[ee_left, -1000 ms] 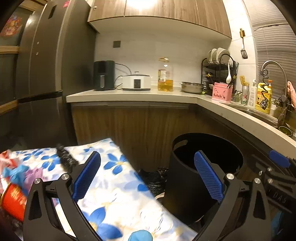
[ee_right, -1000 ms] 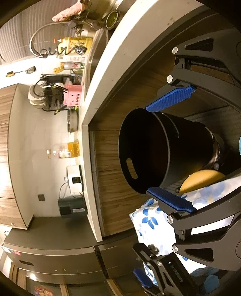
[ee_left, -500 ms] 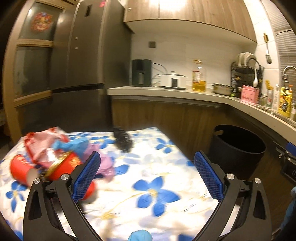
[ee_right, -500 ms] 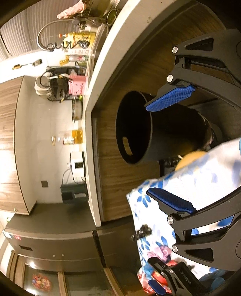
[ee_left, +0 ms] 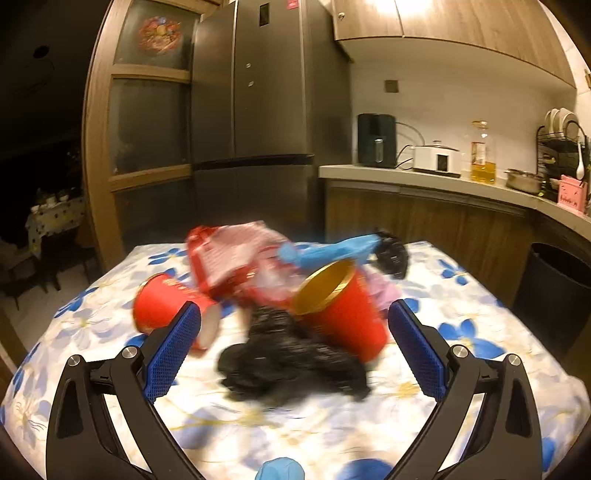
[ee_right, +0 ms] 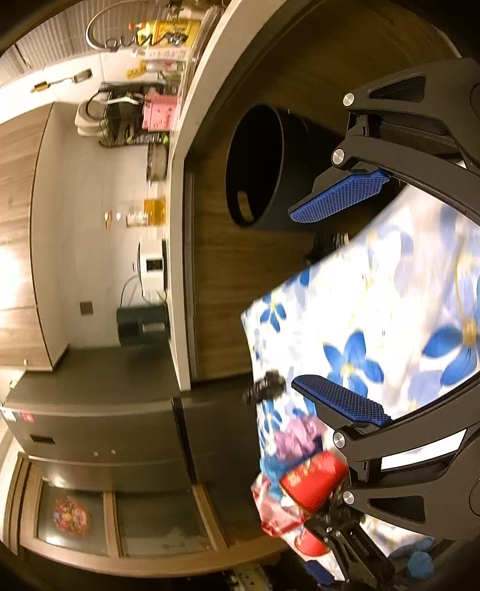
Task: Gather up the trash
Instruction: 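Move both open tools back toward the trash on the table, then grasp the black plastic bag with the left tool while the right tool grasps the red cup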
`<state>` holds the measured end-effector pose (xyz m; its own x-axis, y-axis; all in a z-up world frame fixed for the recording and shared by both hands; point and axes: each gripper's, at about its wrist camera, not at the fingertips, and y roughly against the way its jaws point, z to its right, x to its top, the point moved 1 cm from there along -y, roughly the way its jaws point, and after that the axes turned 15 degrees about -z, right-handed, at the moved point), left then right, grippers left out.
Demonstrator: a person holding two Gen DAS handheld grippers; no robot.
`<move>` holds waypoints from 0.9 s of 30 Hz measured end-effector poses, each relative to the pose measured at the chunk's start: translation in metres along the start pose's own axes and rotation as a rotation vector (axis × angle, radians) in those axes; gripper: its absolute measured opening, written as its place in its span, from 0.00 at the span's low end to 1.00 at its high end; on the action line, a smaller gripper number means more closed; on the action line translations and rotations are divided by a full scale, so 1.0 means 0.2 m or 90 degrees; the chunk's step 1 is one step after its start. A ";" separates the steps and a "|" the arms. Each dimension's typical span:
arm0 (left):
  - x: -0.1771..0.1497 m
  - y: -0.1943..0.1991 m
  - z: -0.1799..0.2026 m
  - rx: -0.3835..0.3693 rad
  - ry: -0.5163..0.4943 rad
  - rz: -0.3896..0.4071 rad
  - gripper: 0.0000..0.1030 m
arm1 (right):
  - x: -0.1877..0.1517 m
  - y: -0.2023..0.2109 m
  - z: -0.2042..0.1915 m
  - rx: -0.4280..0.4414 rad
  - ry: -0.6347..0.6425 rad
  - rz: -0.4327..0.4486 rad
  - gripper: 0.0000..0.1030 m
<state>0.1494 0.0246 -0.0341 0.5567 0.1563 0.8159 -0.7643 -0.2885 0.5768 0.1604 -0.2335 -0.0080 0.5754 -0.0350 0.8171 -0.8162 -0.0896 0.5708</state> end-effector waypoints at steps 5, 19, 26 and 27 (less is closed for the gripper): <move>0.01 -0.05 -0.07 0.002 -0.004 -0.017 0.94 | -0.02 -0.04 -0.16 0.038 0.011 -0.007 0.81; -0.02 -0.29 -0.10 -0.058 -0.016 -0.160 0.42 | -0.05 -0.16 -0.55 0.100 0.088 -0.040 0.81; -0.05 -0.29 -0.21 -0.104 0.025 -0.172 0.29 | -0.08 -0.24 -0.70 0.136 0.121 -0.062 0.81; -0.06 -0.28 -0.22 -0.105 0.028 -0.170 0.28 | -0.08 -0.25 -0.73 0.141 0.127 -0.064 0.81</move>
<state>0.1715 0.0808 -0.0737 0.7330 0.2474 0.6336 -0.6374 -0.0756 0.7669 0.1841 -0.0836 -0.0387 0.6132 0.1790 0.7694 -0.7114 -0.2983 0.6364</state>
